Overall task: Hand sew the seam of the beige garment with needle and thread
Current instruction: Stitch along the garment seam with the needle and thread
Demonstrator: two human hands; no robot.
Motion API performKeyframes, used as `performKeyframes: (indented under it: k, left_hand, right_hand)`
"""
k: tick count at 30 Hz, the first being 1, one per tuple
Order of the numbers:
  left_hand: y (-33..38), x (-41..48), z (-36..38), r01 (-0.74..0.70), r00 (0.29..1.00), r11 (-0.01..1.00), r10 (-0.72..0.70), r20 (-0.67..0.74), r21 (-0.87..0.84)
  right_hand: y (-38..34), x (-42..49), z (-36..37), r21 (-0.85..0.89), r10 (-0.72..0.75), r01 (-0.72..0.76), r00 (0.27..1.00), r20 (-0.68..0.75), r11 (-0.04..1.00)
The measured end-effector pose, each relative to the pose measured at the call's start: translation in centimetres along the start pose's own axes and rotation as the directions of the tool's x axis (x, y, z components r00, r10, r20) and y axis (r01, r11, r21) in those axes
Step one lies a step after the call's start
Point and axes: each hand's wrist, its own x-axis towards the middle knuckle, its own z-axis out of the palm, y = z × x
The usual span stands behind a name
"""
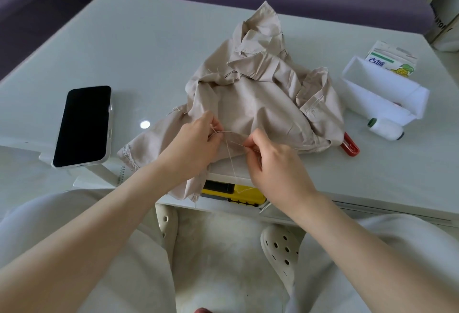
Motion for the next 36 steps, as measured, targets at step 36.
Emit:
performKeyframes:
  k: [36]
  left_hand:
    - [2.2, -1.9, 1.5, -0.243, 0.958, 0.966, 0.226, -0.177, -0.082]
  right_hand:
    - [-0.5, 0.5, 0.5, 0.379, 0.263, -0.257, 0.964, 0.038, 0.889]
